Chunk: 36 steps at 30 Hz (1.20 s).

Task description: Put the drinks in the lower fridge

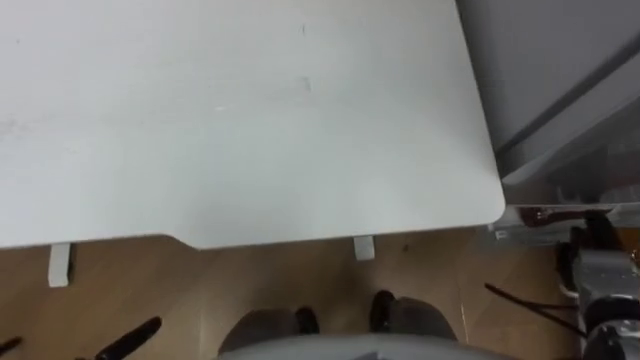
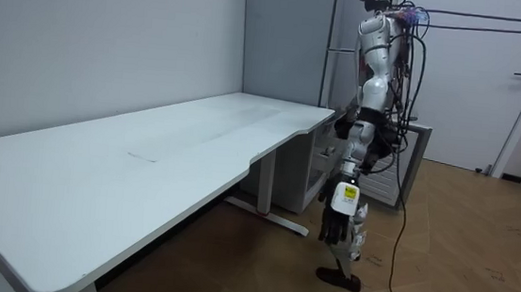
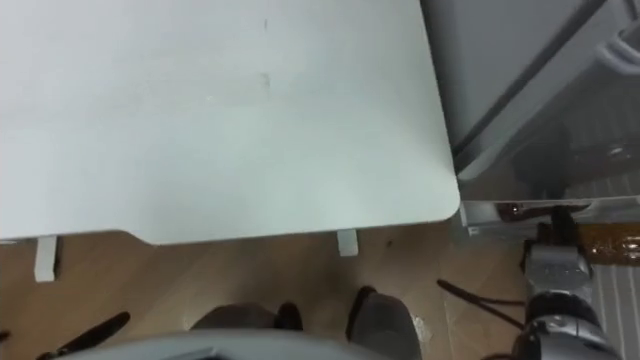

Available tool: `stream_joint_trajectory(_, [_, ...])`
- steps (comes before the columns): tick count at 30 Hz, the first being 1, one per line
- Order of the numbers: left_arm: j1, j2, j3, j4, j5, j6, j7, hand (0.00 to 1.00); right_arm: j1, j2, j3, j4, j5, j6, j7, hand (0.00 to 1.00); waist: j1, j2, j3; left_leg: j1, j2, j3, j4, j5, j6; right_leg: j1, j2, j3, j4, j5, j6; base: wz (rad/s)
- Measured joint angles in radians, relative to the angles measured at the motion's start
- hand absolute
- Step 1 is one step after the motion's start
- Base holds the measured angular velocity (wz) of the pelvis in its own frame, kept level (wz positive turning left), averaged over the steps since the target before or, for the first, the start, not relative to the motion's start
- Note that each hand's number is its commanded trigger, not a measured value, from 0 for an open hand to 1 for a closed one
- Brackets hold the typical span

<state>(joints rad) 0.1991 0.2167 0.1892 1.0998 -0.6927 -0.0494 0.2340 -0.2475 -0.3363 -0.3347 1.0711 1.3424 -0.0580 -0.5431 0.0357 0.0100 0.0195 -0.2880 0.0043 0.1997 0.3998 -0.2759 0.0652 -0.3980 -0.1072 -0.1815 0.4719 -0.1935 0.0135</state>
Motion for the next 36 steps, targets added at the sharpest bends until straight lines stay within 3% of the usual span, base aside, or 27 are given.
stream_joint_trajectory(3, [-0.012, 0.0, -0.021, 0.002, 0.003, 0.008, -0.002, 0.0, -0.05, -0.021, 0.0, 0.029, 0.028, 0.008, -0.007, 1.0, 0.003, 0.0, 0.0018, -0.063, -0.001, 0.0, 0.037, 0.001, 0.001, -0.063, -0.011, -0.001, 0.04, -0.001, -0.007, 0.03])
stream_joint_trajectory(7, [-0.061, 0.026, -0.089, 0.016, 0.012, 0.006, -0.001, 0.0, -0.113, -0.063, 0.051, 0.028, 0.038, 0.008, -0.035, 1.0, 0.013, -0.016, 0.0145, -0.187, -0.003, 0.006, 0.113, -0.001, 0.004, -0.193, -0.035, 0.002, 0.133, -0.01, -0.024, 0.05])
stream_joint_trajectory(12, [-0.122, 0.036, -0.118, 0.019, 0.024, -0.001, 0.0, 0.0, -0.181, -0.112, 0.073, 0.028, 0.033, 0.003, -0.074, 1.0, 0.029, -0.02, 0.0174, -0.317, -0.001, 0.007, 0.204, -0.002, 0.005, -0.323, -0.063, 0.002, 0.217, -0.025, -0.047, 0.09])
stream_joint_trajectory(21, [-0.138, 0.046, -0.175, 0.019, 0.029, -0.006, 0.038, 0.0, -0.242, -0.166, 0.135, 0.026, 0.029, 0.002, -0.12, 1.0, 0.031, -0.033, 0.0247, -0.468, 0.008, 0.016, 0.289, 0.0, 0.001, -0.479, -0.067, 0.024, 0.299, -0.022, -0.069, 0.01])
stream_joint_trajectory(24, [-0.145, 0.056, -0.196, 0.02, 0.029, -0.027, 0.039, 0.0, -0.267, -0.17, 0.157, 0.031, 0.027, 0.003, -0.136, 1.0, 0.038, -0.038, 0.0277, -0.516, 0.019, 0.015, 0.338, -0.015, -0.001, -0.519, -0.062, 0.023, 0.327, -0.025, -0.077, -0.04])
stream_joint_trajectory(36, [-0.155, 0.072, -0.312, 0.019, 0.031, -0.044, 0.038, 0.0, -0.316, -0.196, 0.219, 0.053, 0.026, -0.001, -0.163, 1.0, 0.059, -0.036, 0.0277, -0.611, 0.042, 0.014, 0.47, -0.06, 0.009, -0.599, -0.066, 0.018, 0.417, -0.048, -0.069, -0.02])
